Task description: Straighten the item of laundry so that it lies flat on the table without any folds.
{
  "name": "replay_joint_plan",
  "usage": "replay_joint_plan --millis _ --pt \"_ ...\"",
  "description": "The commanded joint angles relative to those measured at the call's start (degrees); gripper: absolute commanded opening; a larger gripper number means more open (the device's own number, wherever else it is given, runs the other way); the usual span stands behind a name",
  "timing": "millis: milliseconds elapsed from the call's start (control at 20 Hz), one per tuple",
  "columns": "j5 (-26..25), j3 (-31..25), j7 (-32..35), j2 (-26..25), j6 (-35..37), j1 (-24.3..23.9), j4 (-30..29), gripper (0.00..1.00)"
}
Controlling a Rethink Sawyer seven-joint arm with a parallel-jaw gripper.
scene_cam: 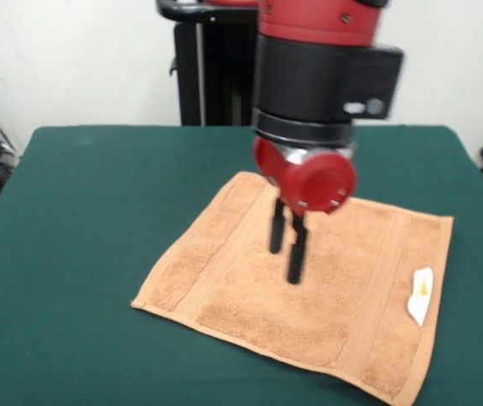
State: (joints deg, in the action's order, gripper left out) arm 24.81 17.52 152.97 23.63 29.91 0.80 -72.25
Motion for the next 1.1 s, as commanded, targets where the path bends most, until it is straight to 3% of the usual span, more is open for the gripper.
replay_joint_plan --millis 50,250,500,600,750,900,1000,1100 --pt "-6.02 -7.61 -9.6 2.16 8.62 -4.2 -4.04 1.0" --pt "-8.59 -7.73 -9.5 1.85 9.59 -5.64 -1.44 1.0" --pt "-18.37 -7.35 -16.37 4.51 0.95 -6.58 -3.08 1.0" --pt "-20.85 -6.55 -14.31 5.09 -1.46 -6.23 -3.73 1.0" --pt "-25.78 -10.27 -16.56 7.86 -6.9 -8.19 -6.1 1.0" --pt "-31.66 -13.25 -22.22 9.92 -6.73 -9.95 -7.11 1.0" --pt "-33.13 -12.22 -17.1 9.08 -8.58 -9.27 -5.91 1.0" --pt "-35.52 -13.96 -17.0 9.77 -10.1 -10.36 -6.03 1.0"
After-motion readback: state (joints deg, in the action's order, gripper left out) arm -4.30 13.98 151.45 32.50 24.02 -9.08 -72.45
